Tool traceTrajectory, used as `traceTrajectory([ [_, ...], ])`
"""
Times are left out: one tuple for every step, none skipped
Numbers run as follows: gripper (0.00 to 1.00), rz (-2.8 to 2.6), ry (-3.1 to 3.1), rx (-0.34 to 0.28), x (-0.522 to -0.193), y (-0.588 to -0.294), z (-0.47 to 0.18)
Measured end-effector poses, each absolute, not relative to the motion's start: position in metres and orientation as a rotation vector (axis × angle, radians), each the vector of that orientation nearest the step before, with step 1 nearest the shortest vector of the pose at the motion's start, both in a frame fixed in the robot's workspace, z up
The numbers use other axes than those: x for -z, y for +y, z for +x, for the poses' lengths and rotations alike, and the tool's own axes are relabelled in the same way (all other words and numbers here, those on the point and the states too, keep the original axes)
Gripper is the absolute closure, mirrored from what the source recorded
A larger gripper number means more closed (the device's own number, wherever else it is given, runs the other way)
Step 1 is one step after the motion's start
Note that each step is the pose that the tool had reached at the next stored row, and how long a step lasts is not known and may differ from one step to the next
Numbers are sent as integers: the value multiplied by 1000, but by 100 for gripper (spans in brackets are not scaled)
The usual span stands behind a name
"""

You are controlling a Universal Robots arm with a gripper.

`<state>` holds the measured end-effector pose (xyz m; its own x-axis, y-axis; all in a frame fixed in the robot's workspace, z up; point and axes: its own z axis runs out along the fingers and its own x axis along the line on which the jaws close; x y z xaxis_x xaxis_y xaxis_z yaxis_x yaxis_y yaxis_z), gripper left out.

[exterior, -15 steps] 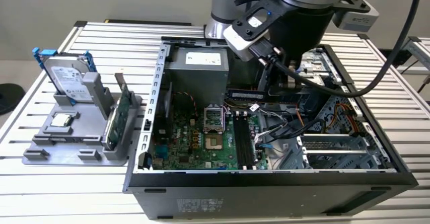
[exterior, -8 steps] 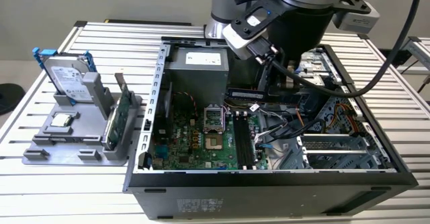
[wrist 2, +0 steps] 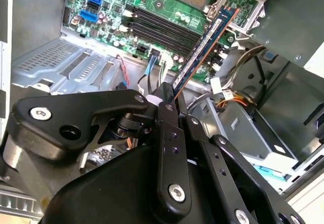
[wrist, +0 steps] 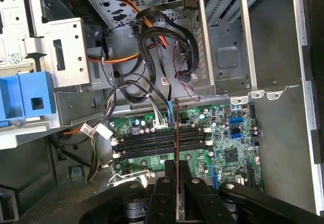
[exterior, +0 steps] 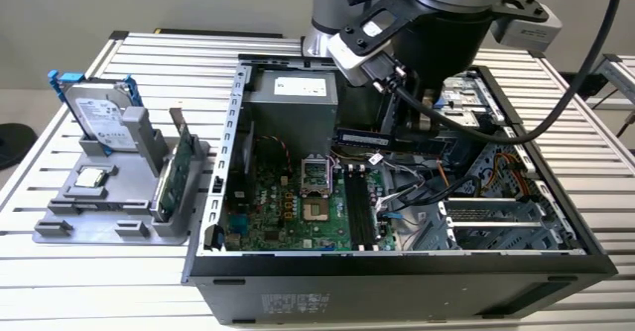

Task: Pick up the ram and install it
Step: 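Insert the ram into the slot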

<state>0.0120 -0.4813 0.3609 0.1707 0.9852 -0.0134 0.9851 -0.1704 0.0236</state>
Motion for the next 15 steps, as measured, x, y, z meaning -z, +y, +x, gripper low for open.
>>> traceTrajectory([
  [100,2388,2000,-8,-361,-481,12],
  [100,2393,1994,-8,-361,-481,12],
  [100,2397,1989,-7,-361,-481,12],
  [100,2401,1984,-7,-361,-481,12],
  [100,2405,1979,-7,-361,-481,12],
  [100,2409,1974,-7,-361,-481,12],
  [100,2413,1969,-7,-361,-481,12],
  [100,2417,1964,-7,-361,-481,12],
  [100,2421,1959,-7,-361,-481,12],
  [100,2425,1955,-7,-361,-481,12],
  [100,2429,1950,-7,-361,-481,12],
  [100,2432,1946,-7,-361,-481,12],
  [100,2436,1941,-7,-361,-481,12],
  [100,2440,1936,-7,-361,-481,12],
  [100,2443,1932,-6,-361,-481,12],
])
